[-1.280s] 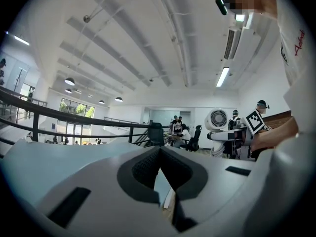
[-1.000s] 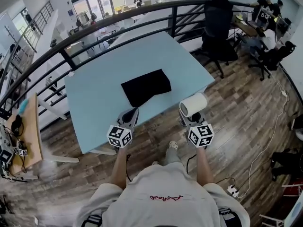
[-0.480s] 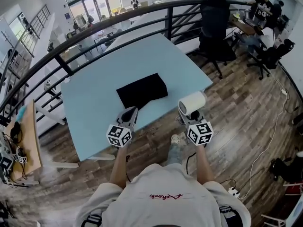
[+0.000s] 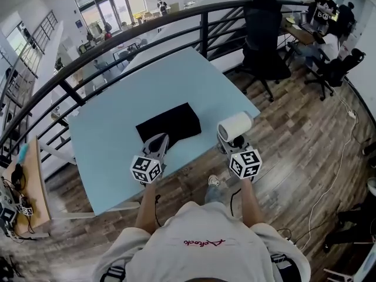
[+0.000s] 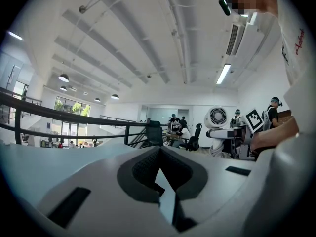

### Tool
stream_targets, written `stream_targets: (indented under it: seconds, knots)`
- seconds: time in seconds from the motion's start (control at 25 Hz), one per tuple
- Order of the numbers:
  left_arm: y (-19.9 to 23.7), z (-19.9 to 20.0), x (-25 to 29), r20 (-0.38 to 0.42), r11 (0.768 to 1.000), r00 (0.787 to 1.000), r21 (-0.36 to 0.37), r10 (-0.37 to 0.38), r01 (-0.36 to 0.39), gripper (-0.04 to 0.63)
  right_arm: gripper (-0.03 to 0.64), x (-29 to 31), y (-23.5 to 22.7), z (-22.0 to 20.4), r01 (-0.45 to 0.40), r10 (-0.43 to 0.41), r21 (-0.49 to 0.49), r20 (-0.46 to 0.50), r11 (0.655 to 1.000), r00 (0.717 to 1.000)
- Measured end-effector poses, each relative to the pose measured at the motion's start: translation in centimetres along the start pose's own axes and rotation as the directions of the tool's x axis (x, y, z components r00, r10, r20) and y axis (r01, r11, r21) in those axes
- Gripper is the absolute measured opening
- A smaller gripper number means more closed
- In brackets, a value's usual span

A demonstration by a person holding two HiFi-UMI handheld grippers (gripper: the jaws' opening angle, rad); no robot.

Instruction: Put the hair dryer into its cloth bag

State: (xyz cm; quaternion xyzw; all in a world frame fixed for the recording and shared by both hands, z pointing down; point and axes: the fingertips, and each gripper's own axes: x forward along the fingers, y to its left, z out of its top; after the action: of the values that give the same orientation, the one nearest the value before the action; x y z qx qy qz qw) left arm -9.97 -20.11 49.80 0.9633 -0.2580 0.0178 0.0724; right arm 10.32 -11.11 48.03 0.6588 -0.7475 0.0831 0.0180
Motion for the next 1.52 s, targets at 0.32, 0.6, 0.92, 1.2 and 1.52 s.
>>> stream_targets:
  seconds: [0.32,0.6,0.92,1.2,1.52]
  knots:
    - [1.1,1.1,6.1,-0.012,1.000,1.000,0.001,0.011,-0.011,0.008,0.201,3.8,-5.1,1.6,-0.019,0.019,0.005,-0.003,1.000,1.000]
    - [2.5,2.3,11.0,-0.012,0.999,0.999,0.005,0.051,-0.051,0.008,0.202,7.4,-9.1,3.0,-0.060,0.060,-0.001,-0.006,0.998,0.998]
    - [3.9,2.2,16.4,-0.034,0.997,0.996,-0.004,0.081,-0.081,0.008,0.202,11.7,-13.4,3.9,-0.104,0.104,0.000,-0.009,0.995,0.995]
    - [5.2,1.7,20.0,-0.053,0.992,0.991,-0.002,0.124,-0.124,0.008,0.201,14.7,-16.7,3.7,-0.137,0.137,0.009,-0.026,0.991,0.990]
    - [6.5,0.8,22.3,-0.076,0.985,0.983,-0.007,0.169,-0.170,0.008,0.202,17.7,-18.1,3.3,-0.187,0.187,0.009,-0.043,0.982,0.981]
